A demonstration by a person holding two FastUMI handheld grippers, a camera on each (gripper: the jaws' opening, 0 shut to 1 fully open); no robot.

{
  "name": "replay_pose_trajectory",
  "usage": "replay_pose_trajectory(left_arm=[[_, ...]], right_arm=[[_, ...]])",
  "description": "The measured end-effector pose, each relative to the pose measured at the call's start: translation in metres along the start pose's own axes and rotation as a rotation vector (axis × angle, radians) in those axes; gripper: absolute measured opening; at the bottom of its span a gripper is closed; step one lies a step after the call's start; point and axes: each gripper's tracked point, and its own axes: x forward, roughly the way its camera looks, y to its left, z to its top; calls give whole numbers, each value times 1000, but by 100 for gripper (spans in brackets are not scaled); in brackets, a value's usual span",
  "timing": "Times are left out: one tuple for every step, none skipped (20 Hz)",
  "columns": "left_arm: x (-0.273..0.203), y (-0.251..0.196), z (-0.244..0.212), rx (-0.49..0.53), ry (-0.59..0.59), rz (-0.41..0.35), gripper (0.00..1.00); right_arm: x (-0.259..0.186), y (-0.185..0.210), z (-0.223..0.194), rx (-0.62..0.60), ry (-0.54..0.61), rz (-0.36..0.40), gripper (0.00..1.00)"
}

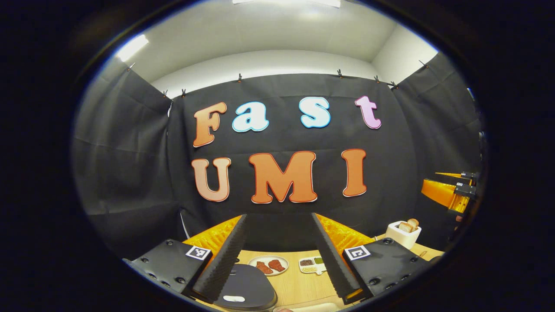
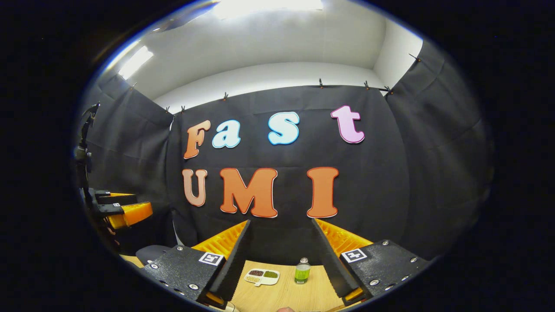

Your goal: Close the left gripper, press the button to open the rice cooker; take a wooden spoon from the chopstick holder with the right hand, scoop a spoonful of rice and pour it into the rice cooker, then put the wooden spoon back into the chopstick holder.

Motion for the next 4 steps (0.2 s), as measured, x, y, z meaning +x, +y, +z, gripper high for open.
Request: replay_pose_trajectory(left_arm=[[1,2,-4,17,7,7,96],[3,2,-6,29,11,6,96],[4,0,-9,33,17,7,96],[4,-2,-12,28,23,3,96]], right_arm=[[2,1,-5,-1,13,0,84],[2,2,-8,2,22,2,84],[3,3,-11,4,29,4,84],[4,4,-14,4,38,8,92]])
